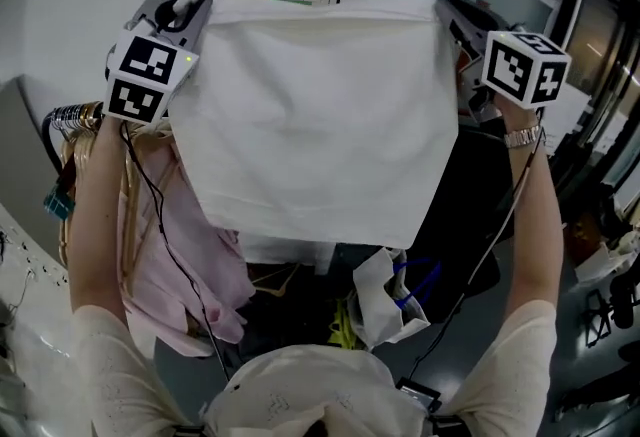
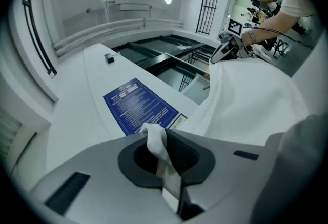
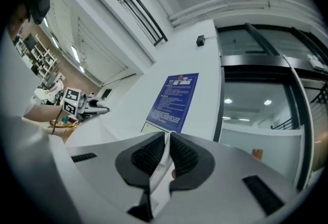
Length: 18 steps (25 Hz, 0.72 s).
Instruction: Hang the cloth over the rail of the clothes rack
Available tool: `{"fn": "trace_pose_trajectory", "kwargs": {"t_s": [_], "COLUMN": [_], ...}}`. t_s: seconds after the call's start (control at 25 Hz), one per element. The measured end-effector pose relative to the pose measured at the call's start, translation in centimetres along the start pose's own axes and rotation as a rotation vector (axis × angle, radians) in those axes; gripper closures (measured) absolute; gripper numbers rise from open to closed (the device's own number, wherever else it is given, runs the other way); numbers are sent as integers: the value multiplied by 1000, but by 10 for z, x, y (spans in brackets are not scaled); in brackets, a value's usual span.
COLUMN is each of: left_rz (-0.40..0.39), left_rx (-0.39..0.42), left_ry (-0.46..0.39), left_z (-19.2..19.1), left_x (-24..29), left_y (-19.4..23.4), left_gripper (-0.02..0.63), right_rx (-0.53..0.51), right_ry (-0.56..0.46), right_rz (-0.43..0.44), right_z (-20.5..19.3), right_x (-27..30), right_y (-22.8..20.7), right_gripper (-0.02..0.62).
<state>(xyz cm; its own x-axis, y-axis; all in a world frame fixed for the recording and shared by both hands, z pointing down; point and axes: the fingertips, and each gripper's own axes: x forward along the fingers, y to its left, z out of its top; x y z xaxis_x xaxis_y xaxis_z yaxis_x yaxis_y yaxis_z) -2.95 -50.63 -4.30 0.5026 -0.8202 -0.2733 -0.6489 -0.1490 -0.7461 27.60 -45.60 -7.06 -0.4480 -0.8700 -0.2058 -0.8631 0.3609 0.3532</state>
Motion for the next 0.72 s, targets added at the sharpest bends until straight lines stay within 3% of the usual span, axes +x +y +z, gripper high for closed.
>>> {"fn": "trace_pose_trajectory", "kwargs": {"t_s": [0.24,0.44,0.72], "left_rz": [-31,-76,-113], "left_rx": [134,110,111], "left_ry": [74,135,190], "left_z": [-18,-26,-30], "left_x": [-2,-1,2], "left_y": [-13,-19,-30], "left_gripper": [584,586,585], "right_rx": [5,79,166], "right_ry": [106,170,188], "right_rz": [68,132,222], "right_z": [-40,-55,-66], "right_x": [19,21,13], "right_y": [6,-1,-9], "right_gripper": [564,518,515]}}
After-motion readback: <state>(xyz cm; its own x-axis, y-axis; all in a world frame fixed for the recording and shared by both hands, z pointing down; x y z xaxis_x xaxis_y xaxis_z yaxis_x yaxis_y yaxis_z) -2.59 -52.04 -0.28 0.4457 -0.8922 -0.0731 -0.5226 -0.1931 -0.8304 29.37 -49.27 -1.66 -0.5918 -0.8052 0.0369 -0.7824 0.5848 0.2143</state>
